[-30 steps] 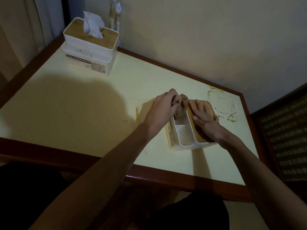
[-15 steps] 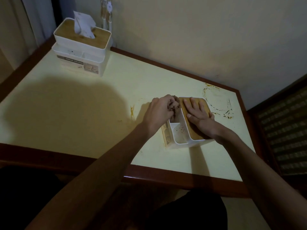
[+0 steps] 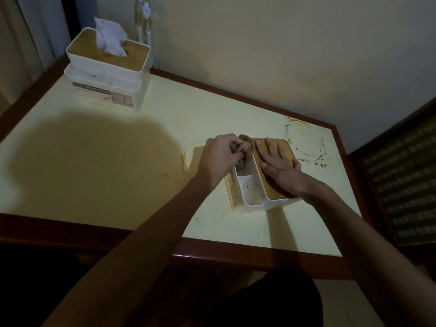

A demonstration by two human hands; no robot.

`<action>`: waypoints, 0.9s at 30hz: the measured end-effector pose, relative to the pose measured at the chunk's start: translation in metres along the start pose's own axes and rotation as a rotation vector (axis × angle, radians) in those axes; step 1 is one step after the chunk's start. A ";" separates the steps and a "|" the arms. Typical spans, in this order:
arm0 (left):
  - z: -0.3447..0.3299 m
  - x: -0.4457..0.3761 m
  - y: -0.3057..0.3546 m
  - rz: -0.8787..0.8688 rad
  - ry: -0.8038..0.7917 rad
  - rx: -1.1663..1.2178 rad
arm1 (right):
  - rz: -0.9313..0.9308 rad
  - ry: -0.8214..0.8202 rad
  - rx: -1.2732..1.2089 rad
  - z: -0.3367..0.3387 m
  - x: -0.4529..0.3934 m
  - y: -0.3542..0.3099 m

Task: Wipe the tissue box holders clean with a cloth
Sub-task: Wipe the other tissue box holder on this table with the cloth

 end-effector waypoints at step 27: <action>-0.005 0.017 -0.001 0.069 -0.152 0.163 | -0.030 -0.014 -0.004 -0.003 -0.003 0.004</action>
Point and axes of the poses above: each hand's wrist, its own x-axis away from the middle knuckle, its own z-axis out of the back of the hand, y = z × x, the point moved 10 cm from there along -x, towards the middle knuckle, and after that the axes turned 5 degrees about y, right-handed, at the moved point
